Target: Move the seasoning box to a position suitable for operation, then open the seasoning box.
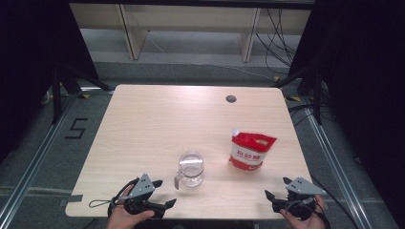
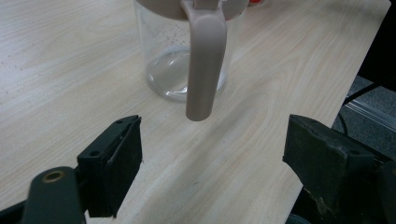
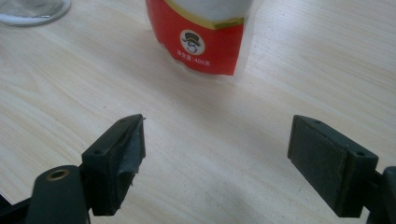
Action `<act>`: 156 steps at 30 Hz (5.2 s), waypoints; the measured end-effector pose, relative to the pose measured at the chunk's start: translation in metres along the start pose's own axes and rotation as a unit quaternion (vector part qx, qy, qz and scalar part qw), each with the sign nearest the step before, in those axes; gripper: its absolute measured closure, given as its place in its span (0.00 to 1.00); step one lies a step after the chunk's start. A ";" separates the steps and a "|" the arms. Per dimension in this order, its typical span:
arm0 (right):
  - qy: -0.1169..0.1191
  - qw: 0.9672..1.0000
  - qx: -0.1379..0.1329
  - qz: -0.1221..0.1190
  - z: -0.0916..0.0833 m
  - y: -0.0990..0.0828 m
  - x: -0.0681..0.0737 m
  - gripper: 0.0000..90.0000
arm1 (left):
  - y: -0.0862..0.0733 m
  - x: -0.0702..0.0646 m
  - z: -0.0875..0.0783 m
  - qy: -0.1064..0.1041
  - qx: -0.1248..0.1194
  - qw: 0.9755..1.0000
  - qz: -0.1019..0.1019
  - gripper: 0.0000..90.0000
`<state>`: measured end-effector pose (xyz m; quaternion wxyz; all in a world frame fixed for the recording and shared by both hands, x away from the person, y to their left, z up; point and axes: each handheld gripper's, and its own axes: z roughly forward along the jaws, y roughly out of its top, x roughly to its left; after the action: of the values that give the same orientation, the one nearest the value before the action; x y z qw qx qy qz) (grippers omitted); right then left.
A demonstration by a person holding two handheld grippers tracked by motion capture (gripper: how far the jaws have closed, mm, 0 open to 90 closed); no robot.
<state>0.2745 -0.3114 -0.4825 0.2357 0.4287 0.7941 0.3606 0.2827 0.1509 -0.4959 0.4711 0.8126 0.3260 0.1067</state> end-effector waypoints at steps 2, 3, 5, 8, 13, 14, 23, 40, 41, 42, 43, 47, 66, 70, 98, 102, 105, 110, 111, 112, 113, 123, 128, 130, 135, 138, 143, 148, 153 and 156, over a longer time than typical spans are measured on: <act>-0.006 1.000 -0.002 -0.001 -0.001 0.000 0.000 0.23 | 0.000 0.000 0.000 0.003 -0.002 1.000 0.013 0.22; 0.000 1.000 -0.002 -0.009 0.000 0.000 -0.001 0.24 | 0.001 -0.001 0.001 -0.001 -0.010 1.000 0.008 0.23; 0.004 1.000 -0.001 -0.014 0.001 0.000 0.000 0.23 | 0.001 0.000 0.001 0.007 -0.004 1.000 0.024 0.24; 0.005 1.000 0.004 -0.002 0.001 0.000 0.001 0.22 | 0.003 -0.001 0.004 0.010 -0.009 1.000 0.020 0.26; 0.005 1.000 0.002 0.003 0.001 0.001 0.002 0.22 | 0.008 -0.002 0.005 0.007 -0.021 1.000 0.012 0.38; 0.011 1.000 0.002 0.004 0.001 0.001 0.002 0.22 | 0.009 -0.002 0.006 0.005 -0.019 1.000 0.017 0.39; 0.004 1.000 0.003 -0.008 0.002 0.001 0.001 0.23 | 0.014 -0.005 0.016 0.014 -0.029 0.999 0.034 0.58; 0.010 1.000 0.003 -0.022 0.003 0.001 0.002 0.25 | 0.018 0.006 0.017 0.026 -0.025 0.998 0.053 0.80; 0.010 1.000 0.003 -0.022 0.003 0.001 0.002 0.25 | 0.018 0.009 0.016 0.028 -0.023 0.998 0.055 0.80; 0.011 1.000 0.002 -0.022 0.003 0.001 0.002 0.25 | 0.017 0.010 0.015 0.031 -0.024 0.998 0.052 0.80; 0.011 1.000 0.003 -0.025 0.004 0.001 0.001 0.25 | 0.018 0.013 0.014 0.033 -0.023 0.998 0.058 0.80; 0.013 1.000 0.003 -0.025 0.004 0.001 0.001 0.25 | 0.017 0.021 0.012 0.051 -0.026 0.997 0.047 0.80; 0.022 0.999 0.011 -0.026 0.006 0.000 0.004 0.26 | 0.024 0.036 0.023 0.080 -0.034 0.995 0.042 0.83; 0.022 0.999 0.011 -0.021 0.005 0.001 0.005 0.26 | 0.024 0.035 0.026 0.069 -0.037 0.996 0.040 0.83; 0.045 0.998 -0.005 -0.050 0.007 0.001 0.004 0.28 | 0.040 0.025 0.026 -0.014 -0.053 0.998 0.009 0.36; 0.048 0.998 -0.005 -0.049 0.007 0.000 0.003 0.28 | 0.044 0.018 0.018 -0.002 -0.040 0.999 0.029 0.32; 0.042 0.998 -0.006 -0.053 0.007 0.001 0.003 0.28 | 0.049 0.014 0.011 -0.003 -0.045 0.999 0.019 0.29; 0.045 0.998 -0.003 -0.053 0.007 0.001 0.004 0.28 | 0.056 0.009 0.003 0.000 -0.044 0.999 0.022 0.25; 0.045 0.998 -0.003 -0.053 0.007 0.001 0.004 0.28 | 0.057 0.009 0.002 -0.003 -0.044 0.999 0.022 0.25; 0.044 0.998 -0.003 -0.053 0.007 0.001 0.004 0.28 | 0.059 0.008 0.001 -0.001 -0.042 0.999 0.026 0.24; 0.044 0.998 -0.003 -0.054 0.007 0.001 0.004 0.28 | 0.059 0.007 0.001 -0.007 -0.043 0.999 0.024 0.24; 0.042 0.998 -0.004 -0.055 0.007 0.001 0.005 0.28 | 0.067 -0.003 -0.006 -0.018 -0.049 0.999 0.013 0.26; 0.043 0.998 -0.006 -0.052 0.007 0.001 0.003 0.28 | 0.070 0.001 -0.008 -0.016 -0.067 0.998 0.015 0.39; 0.043 0.998 -0.007 -0.053 0.007 0.001 0.003 0.28 | 0.070 0.003 -0.009 -0.013 -0.086 0.996 -0.002 0.56; 0.054 0.997 -0.004 -0.046 0.009 0.002 0.005 0.27 | 0.070 0.003 -0.008 -0.009 -0.102 0.995 0.003 0.79; 0.060 0.997 -0.012 -0.046 0.009 0.003 0.008 0.26 | 0.073 0.002 -0.006 -0.010 -0.099 0.995 0.013 0.89; 0.067 0.996 -0.021 -0.045 0.009 0.005 0.010 0.23 | 0.076 0.001 -0.003 -0.006 -0.098 0.995 0.014 0.95; 0.072 0.996 -0.034 -0.050 0.010 0.006 0.012 0.22 | 0.078 0.006 0.007 0.001 -0.088 0.996 0.020 0.98; 0.084 0.995 -0.035 -0.048 0.010 0.008 0.016 0.27 | 0.077 0.009 0.018 0.001 -0.073 0.997 0.016 0.99; 0.083 0.995 -0.032 -0.042 0.011 0.008 0.017 0.29 | 0.076 0.010 0.020 0.002 -0.071 0.997 0.022 0.99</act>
<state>0.2775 -0.2900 -0.4838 0.1974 0.3555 0.8164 0.4100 0.3323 0.1172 -0.4440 0.5246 0.7841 0.3001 0.1415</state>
